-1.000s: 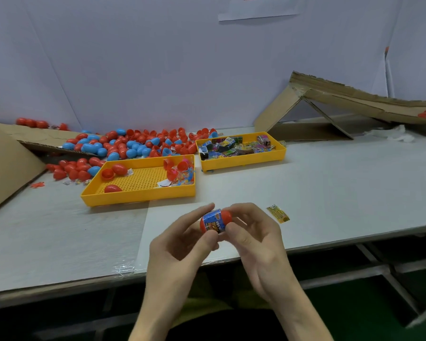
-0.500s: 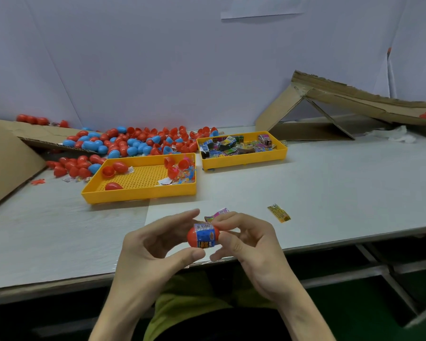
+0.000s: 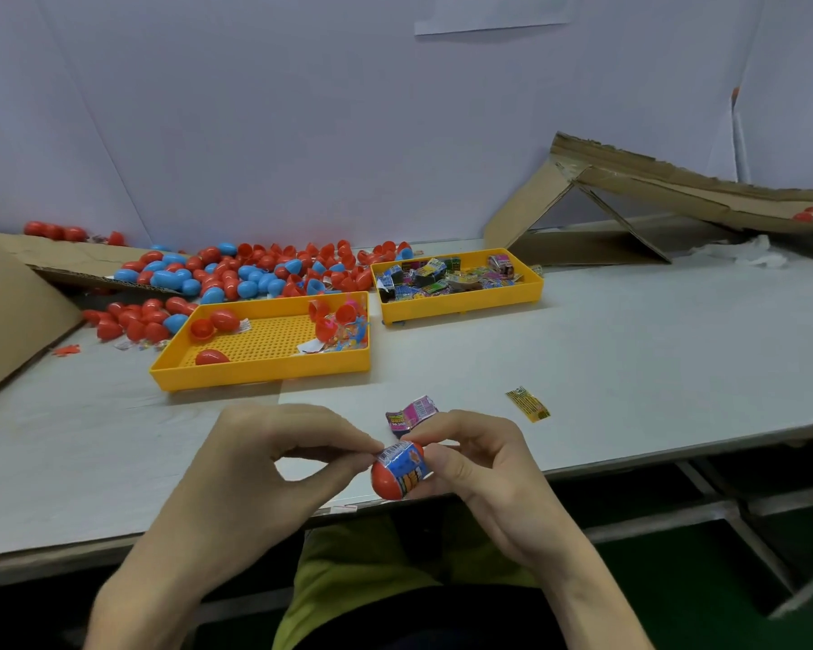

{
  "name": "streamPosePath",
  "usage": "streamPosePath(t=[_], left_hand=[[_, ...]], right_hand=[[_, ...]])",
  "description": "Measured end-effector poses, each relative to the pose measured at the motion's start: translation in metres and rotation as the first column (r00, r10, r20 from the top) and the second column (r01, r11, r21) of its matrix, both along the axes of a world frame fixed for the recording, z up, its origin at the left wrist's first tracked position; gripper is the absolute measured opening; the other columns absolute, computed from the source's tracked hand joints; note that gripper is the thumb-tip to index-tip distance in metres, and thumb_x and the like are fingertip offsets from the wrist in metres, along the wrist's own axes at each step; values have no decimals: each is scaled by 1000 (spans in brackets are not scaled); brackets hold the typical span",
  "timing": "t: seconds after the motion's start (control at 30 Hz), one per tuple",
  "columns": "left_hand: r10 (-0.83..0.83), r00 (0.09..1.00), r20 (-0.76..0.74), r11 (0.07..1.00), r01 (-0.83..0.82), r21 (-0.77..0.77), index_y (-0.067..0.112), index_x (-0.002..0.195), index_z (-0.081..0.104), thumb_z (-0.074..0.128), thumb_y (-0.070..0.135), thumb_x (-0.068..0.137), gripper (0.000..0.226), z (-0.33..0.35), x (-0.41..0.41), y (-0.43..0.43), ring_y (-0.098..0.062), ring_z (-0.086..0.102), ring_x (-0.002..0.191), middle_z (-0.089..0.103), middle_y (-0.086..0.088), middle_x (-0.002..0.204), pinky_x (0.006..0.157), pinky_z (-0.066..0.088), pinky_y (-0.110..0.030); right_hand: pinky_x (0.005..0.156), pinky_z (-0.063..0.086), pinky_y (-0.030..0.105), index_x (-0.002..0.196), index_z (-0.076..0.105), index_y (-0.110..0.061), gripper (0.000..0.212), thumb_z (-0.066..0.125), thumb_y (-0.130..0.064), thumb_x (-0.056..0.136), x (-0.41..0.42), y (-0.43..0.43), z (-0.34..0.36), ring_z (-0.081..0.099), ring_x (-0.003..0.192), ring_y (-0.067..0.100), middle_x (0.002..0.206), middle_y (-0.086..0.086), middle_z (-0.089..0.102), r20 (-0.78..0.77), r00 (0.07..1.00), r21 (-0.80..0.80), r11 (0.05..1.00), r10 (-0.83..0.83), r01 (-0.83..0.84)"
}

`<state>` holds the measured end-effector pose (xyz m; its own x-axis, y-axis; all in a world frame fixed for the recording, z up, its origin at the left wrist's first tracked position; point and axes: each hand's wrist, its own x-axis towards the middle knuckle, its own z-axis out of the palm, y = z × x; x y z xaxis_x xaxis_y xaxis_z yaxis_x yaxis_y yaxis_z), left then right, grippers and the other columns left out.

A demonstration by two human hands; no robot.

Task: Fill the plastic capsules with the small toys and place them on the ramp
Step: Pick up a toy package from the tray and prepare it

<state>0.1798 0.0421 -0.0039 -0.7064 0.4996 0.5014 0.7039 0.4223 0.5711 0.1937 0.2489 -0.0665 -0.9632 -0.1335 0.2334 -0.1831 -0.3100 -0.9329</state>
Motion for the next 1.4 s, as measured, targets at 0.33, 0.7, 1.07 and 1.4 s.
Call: streamPosePath(t=[0.33,0.7,1.07,1.4], left_hand=[[25,972,-234,988,-59,-141,15,85,77,69,17,74,14,1,-5,3,-1,66,80,73,11,79,69,52,-6],[-33,969,-247,979,-19,-204,21,82,69,72,12,72,14,1,-8,6,-2,62,70,66,16,75,61,52,-16],[37,962,-269,995,-61,-85,19,78,68,71,7,64,19,-14,-11,5,0,61,74,65,12,71,58,51,-11],[-6,994,106,982,-14,188,47,122,63,79,42,82,44,-23,-10,7,-7,71,94,72,21,106,74,58,-17]], right_hand=[[77,60,33,96,79,-23,30,83,-43,74,0,-4,6,70,107,29,112,5,73,37,999,-48,999,23,-21],[70,60,33,90,78,-19,27,82,-40,73,-2,-3,6,72,94,29,99,12,71,116,993,-67,998,-1,9],[72,60,31,94,79,-28,27,74,-45,73,-1,-9,6,71,101,27,105,5,74,90,995,25,998,-53,50],[76,58,29,91,77,-29,46,84,-63,61,-2,-10,4,72,99,26,100,4,73,49,993,-54,992,-109,112]])
